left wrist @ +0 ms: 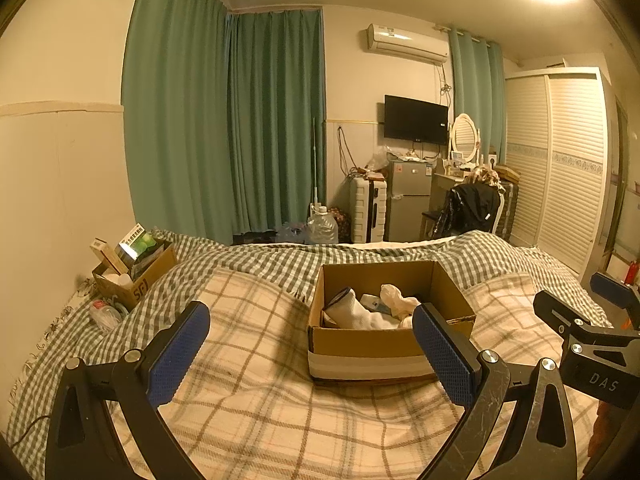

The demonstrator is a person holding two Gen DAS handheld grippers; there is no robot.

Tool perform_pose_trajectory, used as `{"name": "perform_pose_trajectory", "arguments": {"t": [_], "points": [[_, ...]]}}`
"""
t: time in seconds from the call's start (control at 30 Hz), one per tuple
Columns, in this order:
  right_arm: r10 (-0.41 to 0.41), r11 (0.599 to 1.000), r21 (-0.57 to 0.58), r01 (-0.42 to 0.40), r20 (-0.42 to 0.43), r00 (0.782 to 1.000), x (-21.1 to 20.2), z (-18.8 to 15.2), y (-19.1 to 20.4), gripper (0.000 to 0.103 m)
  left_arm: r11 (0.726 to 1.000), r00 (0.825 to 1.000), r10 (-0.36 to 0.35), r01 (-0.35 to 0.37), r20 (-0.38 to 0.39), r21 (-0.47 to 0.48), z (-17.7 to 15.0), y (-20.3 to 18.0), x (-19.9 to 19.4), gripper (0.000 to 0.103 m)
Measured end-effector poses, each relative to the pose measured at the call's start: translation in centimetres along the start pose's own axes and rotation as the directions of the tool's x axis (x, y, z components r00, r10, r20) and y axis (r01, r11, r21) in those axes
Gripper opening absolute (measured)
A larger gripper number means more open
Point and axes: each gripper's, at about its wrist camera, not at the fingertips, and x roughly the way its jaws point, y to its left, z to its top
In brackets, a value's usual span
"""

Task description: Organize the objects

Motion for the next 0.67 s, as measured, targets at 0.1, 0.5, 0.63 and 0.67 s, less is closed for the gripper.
{"name": "perform_pose_trajectory", "arguments": {"t": [0.1,0.5,0.63,0.67], "points": [[0.0,1.0,-0.003,0.0,-0.004,1.0,0.08,0.01,0.11,0.103,1.0,1.0,0.0,0.0,0.0,0.003,0.0,-0.02,0.07,0.103],[-0.003,1.0,-0.007,0.003,-0.01,1.0,0.28,-0.06,0.22,0.103,1.0,1.0,-0.005,0.005,-0.01,0.004,-0.06,-0.24,0.18,0.103],[-0.003,1.0,-0.006,0.003,-0.012,1.0,0.41,-0.11,0.13,0.103,1.0,1.0,-0.007,0.007,-0.013,0.007,-0.1,-0.26,0.17,0.103],[-0.004,1.0,-0.006,0.003,-0.012,1.0,0.44,-0.13,0.11,0.103,1.0,1.0,-0.011,0.011,-0.011,0.007,-0.1,-0.25,0.14,0.103]]}}
